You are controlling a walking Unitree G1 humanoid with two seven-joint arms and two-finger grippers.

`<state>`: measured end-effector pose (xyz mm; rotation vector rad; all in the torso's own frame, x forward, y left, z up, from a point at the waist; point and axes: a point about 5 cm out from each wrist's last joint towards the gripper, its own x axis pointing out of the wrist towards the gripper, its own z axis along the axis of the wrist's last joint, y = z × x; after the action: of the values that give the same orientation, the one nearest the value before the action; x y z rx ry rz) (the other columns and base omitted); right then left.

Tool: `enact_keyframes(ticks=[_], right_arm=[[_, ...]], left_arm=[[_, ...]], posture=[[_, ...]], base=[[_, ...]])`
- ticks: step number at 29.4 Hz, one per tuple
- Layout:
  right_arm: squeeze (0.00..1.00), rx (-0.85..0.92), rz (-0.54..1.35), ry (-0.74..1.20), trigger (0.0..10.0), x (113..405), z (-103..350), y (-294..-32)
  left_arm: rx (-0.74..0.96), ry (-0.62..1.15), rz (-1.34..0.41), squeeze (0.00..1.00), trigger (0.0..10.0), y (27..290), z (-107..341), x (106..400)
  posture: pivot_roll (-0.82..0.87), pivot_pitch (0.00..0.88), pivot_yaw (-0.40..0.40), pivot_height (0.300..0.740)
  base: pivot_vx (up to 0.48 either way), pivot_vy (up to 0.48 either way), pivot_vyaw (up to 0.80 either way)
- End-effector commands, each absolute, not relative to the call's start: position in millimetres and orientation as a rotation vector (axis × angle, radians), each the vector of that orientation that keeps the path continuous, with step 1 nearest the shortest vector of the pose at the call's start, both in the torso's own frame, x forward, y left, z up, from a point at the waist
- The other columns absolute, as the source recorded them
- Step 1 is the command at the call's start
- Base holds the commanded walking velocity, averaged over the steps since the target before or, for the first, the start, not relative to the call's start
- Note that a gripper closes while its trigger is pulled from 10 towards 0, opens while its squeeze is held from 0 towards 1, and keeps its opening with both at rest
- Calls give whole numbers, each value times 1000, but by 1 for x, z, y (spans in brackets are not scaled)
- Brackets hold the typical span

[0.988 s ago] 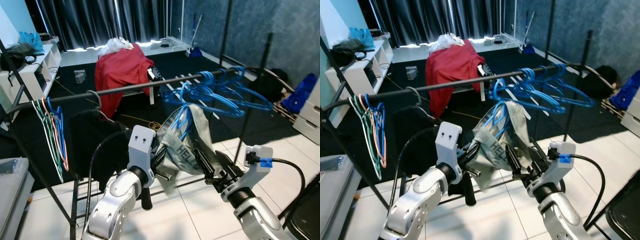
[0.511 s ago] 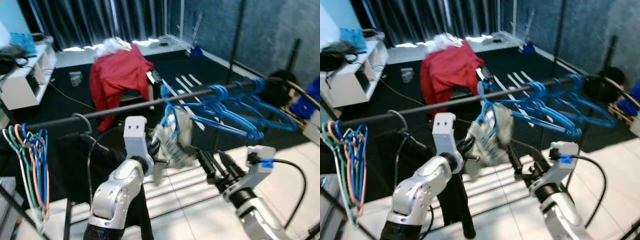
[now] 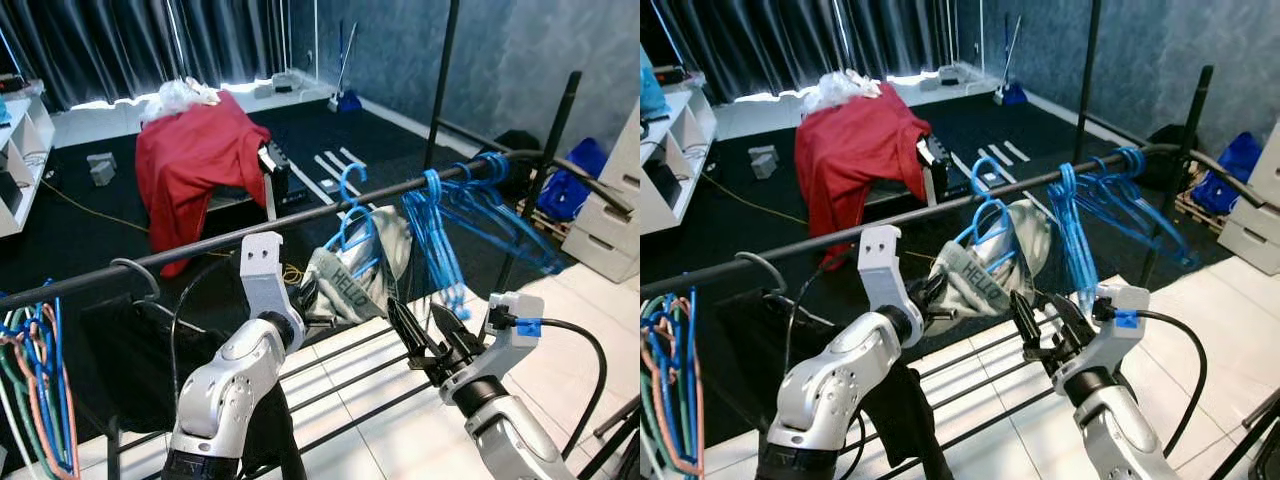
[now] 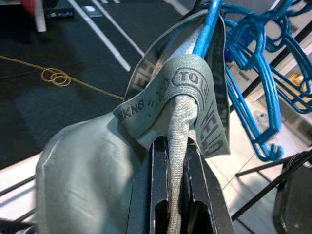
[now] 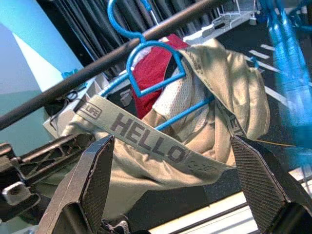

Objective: Hang hanger

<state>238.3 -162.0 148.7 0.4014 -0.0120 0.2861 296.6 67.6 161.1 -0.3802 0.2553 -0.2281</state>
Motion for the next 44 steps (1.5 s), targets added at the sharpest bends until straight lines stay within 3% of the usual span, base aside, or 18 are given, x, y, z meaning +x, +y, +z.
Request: enact_keyframes(ticks=[1,8,22,23,28,29,30,31,35,36,37,38,40,41,42,43,44], right_arm=[[0,406,285,0,10000,238,148,-161],[0,409,285,0,10000,239,148,-160],[0,386,271,10,10000,237,148,-163],[0,381,290,29,10000,240,147,-163],[0,384,303,38,10000,242,146,-162],[0,385,308,40,10000,243,146,-161],[0,385,308,40,10000,243,146,-161],[0,384,311,41,10000,244,146,-161],[0,383,314,43,10000,245,145,-160],[0,379,313,43,10000,245,145,-161],[0,379,313,43,10000,245,145,-161],[0,376,312,44,10000,245,145,-162],[0,376,312,44,10000,245,145,-162],[0,374,308,45,10000,245,145,-164],[0,374,308,45,10000,245,145,-164],[0,374,303,45,10000,244,145,-166],[0,374,303,45,10000,244,145,-166]], left_arm=[[-472,421,-77,0,10000,69,126,277],[-375,451,-7,0,10000,72,125,278],[-313,415,217,0,10000,104,126,282],[-264,443,291,0,10000,117,118,275],[-239,467,298,0,10000,122,111,269],[-231,503,241,322,10000,117,103,264],[-231,503,241,322,10000,117,103,264],[-234,536,168,1000,10000,111,98,259],[-257,589,65,1000,10000,101,89,251],[-286,580,-105,1000,10000,86,93,248],[-286,580,-105,1000,10000,86,93,248],[-303,569,-238,1000,10000,73,97,245],[-303,569,-238,1000,10000,73,97,245],[-289,517,-461,1000,10000,54,109,238],[-289,517,-461,1000,10000,54,109,238],[-259,471,-658,1000,10000,40,118,229],[-259,471,-658,1000,10000,40,118,229]], posture=[[-154,0,27,740],[-154,0,29,740],[-142,0,22,740],[-110,0,-4,740],[-109,0,-7,740],[-105,0,-13,740],[-105,0,-13,740],[-105,0,-14,740],[-107,0,-14,740],[-117,0,-11,740],[-117,0,-11,740],[-118,0,-11,740],[-118,0,-11,740],[-119,0,-11,740],[-119,0,-11,740],[-129,0,-6,740],[-129,0,-6,740]], base=[[0,0,0],[0,0,0],[0,0,0],[0,0,0],[0,0,0],[0,0,0],[0,0,0],[0,0,0],[0,0,0],[0,0,0],[0,0,0],[0,0,0],[0,0,0],[0,0,0],[0,0,0],[0,0,0],[0,0,0]])
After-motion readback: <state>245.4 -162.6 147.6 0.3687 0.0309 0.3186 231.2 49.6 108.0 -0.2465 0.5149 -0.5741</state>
